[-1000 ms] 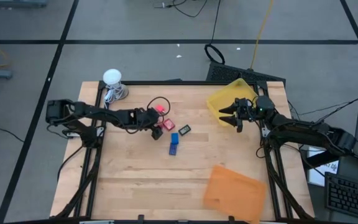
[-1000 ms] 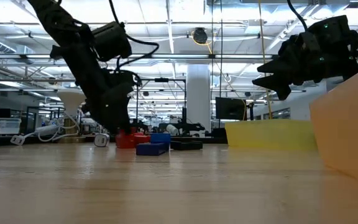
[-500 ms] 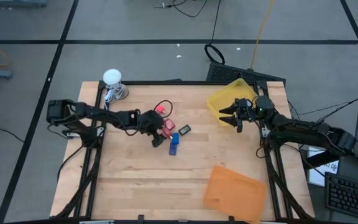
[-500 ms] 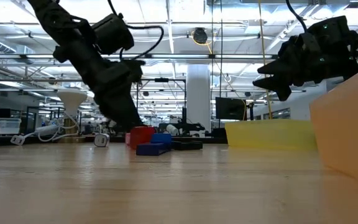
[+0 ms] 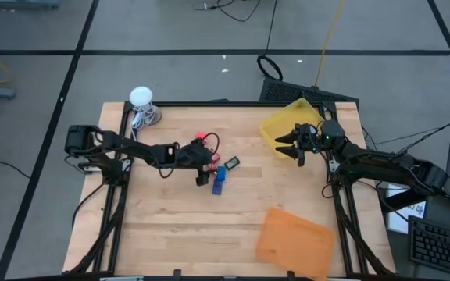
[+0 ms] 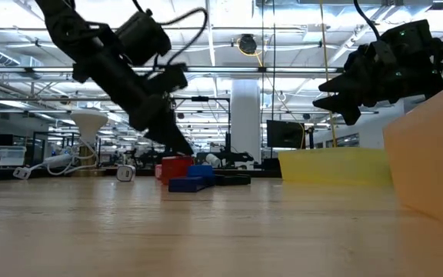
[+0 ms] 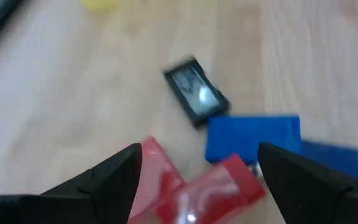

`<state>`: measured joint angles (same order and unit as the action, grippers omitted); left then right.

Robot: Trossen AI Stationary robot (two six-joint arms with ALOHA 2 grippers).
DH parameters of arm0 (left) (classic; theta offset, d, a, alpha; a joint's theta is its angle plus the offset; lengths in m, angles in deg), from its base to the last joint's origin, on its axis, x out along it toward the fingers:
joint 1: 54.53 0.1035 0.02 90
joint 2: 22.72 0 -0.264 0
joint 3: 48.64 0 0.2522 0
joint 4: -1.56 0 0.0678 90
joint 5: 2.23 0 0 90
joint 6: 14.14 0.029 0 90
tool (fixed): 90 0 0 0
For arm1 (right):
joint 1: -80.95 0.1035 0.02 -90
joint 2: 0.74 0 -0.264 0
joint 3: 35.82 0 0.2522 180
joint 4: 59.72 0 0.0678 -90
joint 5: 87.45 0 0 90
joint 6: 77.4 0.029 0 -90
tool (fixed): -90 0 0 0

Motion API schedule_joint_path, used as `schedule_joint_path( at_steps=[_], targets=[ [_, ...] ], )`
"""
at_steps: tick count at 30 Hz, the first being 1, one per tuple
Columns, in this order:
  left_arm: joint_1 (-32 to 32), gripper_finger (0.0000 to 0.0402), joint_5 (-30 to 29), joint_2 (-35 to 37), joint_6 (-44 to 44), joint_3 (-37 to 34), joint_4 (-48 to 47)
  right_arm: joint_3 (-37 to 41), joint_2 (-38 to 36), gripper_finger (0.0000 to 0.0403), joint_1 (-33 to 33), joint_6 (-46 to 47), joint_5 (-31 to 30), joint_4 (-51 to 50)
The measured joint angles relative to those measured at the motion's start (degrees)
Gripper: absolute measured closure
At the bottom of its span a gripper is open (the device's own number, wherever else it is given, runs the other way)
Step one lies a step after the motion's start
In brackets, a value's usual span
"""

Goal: Pick & Place Office items
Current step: Put the bottom red charger adapter into the yellow bin

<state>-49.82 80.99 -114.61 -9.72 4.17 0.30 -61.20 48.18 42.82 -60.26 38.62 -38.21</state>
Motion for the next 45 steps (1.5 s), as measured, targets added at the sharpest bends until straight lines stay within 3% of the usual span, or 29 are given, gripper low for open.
schedule_joint_path(
  at_steps=[4,9,12,28,32,37,45],
  targets=[
    [0.13,0.008,3.49,-4.04,-0.04,0.05,0.94,0.0,0.0,0.019,0.0,-0.02,0.02,-0.03],
    [0.09,0.008,0.79,-5.07,-3.93,0.07,-0.46,0.0,0.0,0.019,0.0,-0.02,0.02,-0.25],
    [0.13,0.008,-2.31,-4.26,-7.01,0.07,-1.84,0.0,0.0,0.019,-0.01,-0.24,0.02,-0.28],
    [-1.42,0.008,-2.77,5.19,-16.26,1.72,-9.42,0.0,-0.02,0.019,0.0,-0.62,0.02,-0.44],
    [-3.09,0.008,-4.32,4.82,-18.04,1.72,-14.24,0.0,0.0,0.019,0.0,-0.94,0.02,-1.09],
    [-5.22,0.008,-5.03,3.62,-21.12,1.73,-13.33,0.0,-0.01,0.019,0.0,-0.92,0.02,-1.2],
    [-9.08,0.008,-12.66,2.93,-23.43,0.84,-16.74,0.0,0.0,0.019,0.0,-0.92,0.02,-1.28]
  ],
)
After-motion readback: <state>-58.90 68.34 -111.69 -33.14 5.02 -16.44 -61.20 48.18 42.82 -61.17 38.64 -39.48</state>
